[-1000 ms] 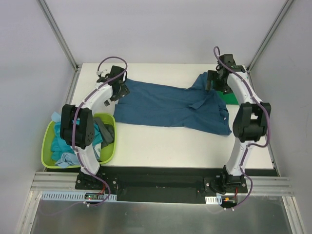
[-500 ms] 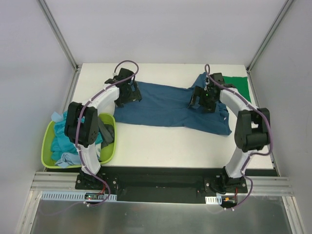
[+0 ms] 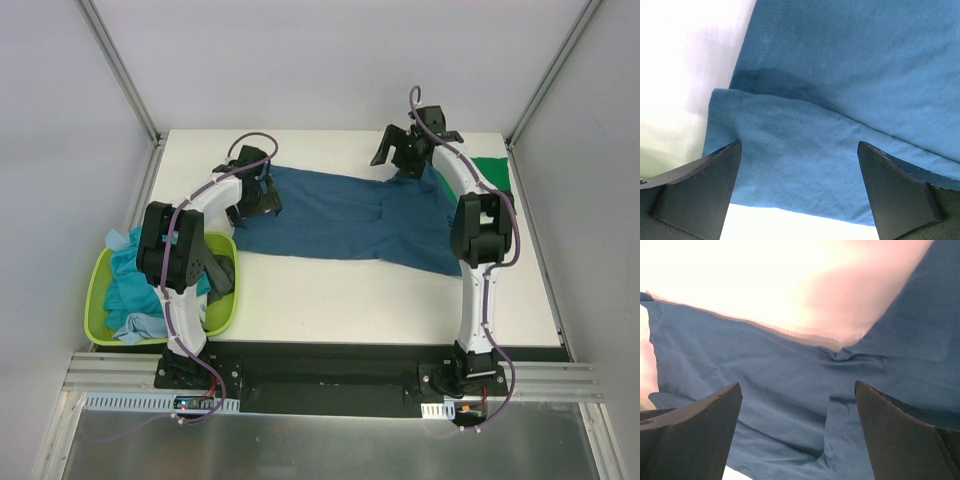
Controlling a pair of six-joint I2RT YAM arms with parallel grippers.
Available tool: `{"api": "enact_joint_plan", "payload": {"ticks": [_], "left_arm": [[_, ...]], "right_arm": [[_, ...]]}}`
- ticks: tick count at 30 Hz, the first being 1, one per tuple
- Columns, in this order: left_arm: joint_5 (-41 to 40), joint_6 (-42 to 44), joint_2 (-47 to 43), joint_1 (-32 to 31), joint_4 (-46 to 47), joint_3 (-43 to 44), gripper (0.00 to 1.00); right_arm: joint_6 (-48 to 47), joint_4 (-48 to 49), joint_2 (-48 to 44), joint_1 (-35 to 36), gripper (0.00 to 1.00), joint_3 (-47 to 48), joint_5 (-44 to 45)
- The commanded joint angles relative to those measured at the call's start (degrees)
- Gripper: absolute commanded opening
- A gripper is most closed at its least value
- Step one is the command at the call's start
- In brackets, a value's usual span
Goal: Fold and stack the t-shirts
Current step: Fold the flattened tshirt in 1/3 of the way
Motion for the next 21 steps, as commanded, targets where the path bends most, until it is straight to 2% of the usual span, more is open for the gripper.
{"api": "enact_joint_plan", "payload": {"ticks": [1, 7, 9, 11, 14, 18, 21], "left_arm": [[0.34, 1.66, -2.56, 0.13, -0.10, -0.68, 0.99], [6.41, 2.10, -3.27, -1.19, 2.09, -1.03, 0.99], [10.18, 2.10, -2.57, -2.15, 3.58, -1.20, 0.99], [11.94, 1.84, -1.08, -2.68, 4.73, -1.12, 0.99], [12.39, 0.87, 1.21, -2.77, 4.82, -1.38, 0.99], [11.25, -0.18, 1.66, -2.77, 4.82, -4.27, 0.99], [11.16, -0.62, 0.52, -3.12, 4.91, -7.08, 0.99]], "right_arm": [[-2.44, -5.70, -9.23, -0.07, 0.96, -3.41, 3.74], [-3.33, -4.13, -33.31, -0.24, 0.96, -34.96, 15.88], [-2.80, -1.76, -39.30, -0.51, 0.96, -44.45, 15.55], [-2.44, 1.40, -40.55, -1.21, 0.96, -50.19, 12.39], [-2.36, 1.94, -37.23, -2.79, 0.96, -51.88, 8.08], [-1.39, 2.12, -32.65, -5.34, 0.96, -51.53, 9.82], [-0.25, 1.68, -33.25, -6.92, 0.96, -54.59, 11.67]]}}
